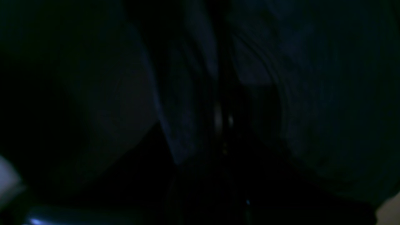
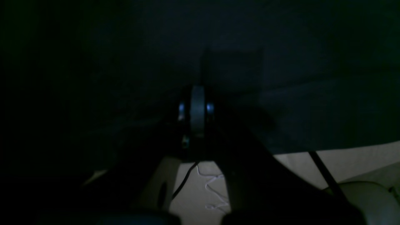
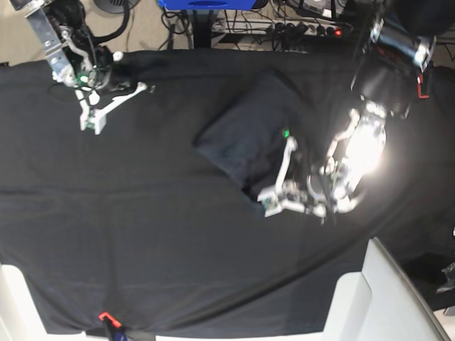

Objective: Fold the T-shirt properly
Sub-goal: 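Grasp the shirt's corner with the left gripper and rotate the bundle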

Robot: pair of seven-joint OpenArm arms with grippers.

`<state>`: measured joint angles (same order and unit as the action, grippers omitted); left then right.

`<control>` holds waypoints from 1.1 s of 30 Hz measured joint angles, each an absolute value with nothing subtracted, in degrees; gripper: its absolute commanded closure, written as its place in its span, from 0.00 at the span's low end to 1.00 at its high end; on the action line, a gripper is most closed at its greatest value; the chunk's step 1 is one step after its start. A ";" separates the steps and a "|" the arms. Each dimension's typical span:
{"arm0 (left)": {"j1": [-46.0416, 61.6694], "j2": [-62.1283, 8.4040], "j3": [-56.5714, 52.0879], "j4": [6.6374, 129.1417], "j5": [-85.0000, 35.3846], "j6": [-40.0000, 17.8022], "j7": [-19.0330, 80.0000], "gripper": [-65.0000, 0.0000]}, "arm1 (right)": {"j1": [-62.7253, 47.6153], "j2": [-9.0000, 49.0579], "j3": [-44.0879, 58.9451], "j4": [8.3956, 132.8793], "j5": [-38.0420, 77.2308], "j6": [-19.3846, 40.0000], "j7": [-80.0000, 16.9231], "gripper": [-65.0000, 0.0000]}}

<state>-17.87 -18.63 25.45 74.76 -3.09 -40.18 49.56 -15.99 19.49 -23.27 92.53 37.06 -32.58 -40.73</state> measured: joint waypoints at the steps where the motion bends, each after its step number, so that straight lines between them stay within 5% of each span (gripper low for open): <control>1: -19.25 -18.81 27.79 74.76 -2.94 -39.72 49.74 1.00 | -16.05 19.57 -22.79 92.53 37.08 -32.58 -40.71 1.00; 12: -29.61 -15.22 46.04 63.09 -3.09 -39.94 42.48 1.00 | -16.21 15.75 -18.11 92.49 37.28 -32.56 -41.39 1.00; 33: -33.52 -9.08 50.33 54.46 -3.49 -39.97 38.33 1.00 | -17.02 12.99 -13.45 92.49 37.08 -33.21 -41.34 1.00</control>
